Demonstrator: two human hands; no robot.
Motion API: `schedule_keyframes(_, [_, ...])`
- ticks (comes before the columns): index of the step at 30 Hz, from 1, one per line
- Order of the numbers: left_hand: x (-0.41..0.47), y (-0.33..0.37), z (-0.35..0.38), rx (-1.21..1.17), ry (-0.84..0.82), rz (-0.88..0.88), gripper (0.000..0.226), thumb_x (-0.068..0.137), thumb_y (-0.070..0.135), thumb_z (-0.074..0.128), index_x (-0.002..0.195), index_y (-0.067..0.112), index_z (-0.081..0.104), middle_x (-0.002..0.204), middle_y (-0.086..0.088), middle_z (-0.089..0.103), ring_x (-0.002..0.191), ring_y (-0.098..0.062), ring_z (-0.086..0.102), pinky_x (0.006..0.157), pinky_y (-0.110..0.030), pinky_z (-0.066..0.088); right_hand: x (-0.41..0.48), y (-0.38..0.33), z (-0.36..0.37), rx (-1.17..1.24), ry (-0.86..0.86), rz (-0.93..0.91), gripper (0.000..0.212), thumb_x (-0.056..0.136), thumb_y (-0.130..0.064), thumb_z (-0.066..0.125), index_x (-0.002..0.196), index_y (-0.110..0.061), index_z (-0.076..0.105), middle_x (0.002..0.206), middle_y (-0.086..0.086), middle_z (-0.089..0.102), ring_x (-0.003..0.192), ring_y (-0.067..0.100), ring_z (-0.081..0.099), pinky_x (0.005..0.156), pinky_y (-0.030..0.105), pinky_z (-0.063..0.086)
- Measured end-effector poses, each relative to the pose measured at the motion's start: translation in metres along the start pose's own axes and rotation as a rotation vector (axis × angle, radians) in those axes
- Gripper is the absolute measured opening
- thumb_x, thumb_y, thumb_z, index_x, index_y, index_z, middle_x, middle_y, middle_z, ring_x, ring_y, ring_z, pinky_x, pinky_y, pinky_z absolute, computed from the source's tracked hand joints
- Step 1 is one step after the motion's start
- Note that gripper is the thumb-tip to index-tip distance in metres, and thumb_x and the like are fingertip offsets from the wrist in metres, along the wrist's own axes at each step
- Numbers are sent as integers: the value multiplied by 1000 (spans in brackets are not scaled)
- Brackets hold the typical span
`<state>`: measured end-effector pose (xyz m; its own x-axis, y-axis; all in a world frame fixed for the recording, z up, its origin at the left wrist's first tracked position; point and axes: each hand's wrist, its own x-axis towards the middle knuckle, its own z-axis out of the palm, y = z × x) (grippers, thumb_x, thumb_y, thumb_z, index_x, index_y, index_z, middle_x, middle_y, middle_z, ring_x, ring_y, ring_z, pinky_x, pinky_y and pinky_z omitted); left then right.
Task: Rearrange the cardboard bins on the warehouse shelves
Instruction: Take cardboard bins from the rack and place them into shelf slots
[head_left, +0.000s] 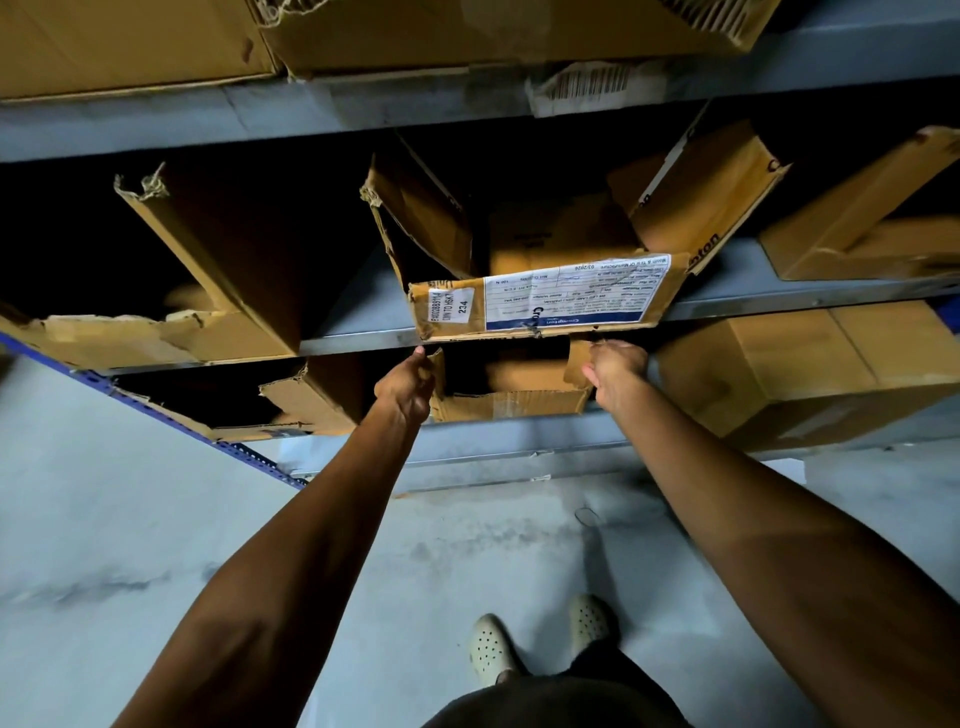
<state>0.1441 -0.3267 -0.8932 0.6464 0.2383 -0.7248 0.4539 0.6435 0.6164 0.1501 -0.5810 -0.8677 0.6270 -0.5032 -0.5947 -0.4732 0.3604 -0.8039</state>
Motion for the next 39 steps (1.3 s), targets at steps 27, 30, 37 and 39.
schedule_keyframes(27, [-240, -189, 136, 35, -335, 216, 33, 98, 25, 49, 124, 5, 58, 114, -10, 66, 99, -22, 64, 80, -28, 49, -65, -49, -302, -18, -104, -506, 18, 95, -8, 55, 108, -6, 67, 89, 4, 68, 79, 17, 65, 62, 22, 51])
schedule_keyframes(30, [-256, -224, 154, 101, -368, 239, 41, 98, 33, 48, 131, 9, 56, 122, -8, 66, 108, -20, 64, 83, -28, 51, -59, -60, -357, -16, -106, -504, 14, 96, -14, 56, 101, -16, 69, 103, 7, 70, 89, 19, 68, 67, 26, 54])
schedule_keyframes(37, [-286, -265, 202, 214, -404, 349, 28, 97, 36, 52, 109, 14, 65, 108, -3, 71, 105, -15, 64, 88, -33, 51, -35, -82, -425, -16, -123, -510, 18, 95, -14, 57, 110, -13, 66, 105, 5, 67, 88, 18, 65, 68, 25, 53])
schedule_keyframes(39, [-289, -269, 217, 241, -385, 386, 24, 98, 32, 52, 108, 14, 65, 99, 2, 70, 94, -10, 66, 84, -29, 53, -21, -86, -435, -25, -116, -498, 20, 95, -16, 58, 113, -13, 66, 104, 2, 66, 89, 17, 64, 69, 25, 53])
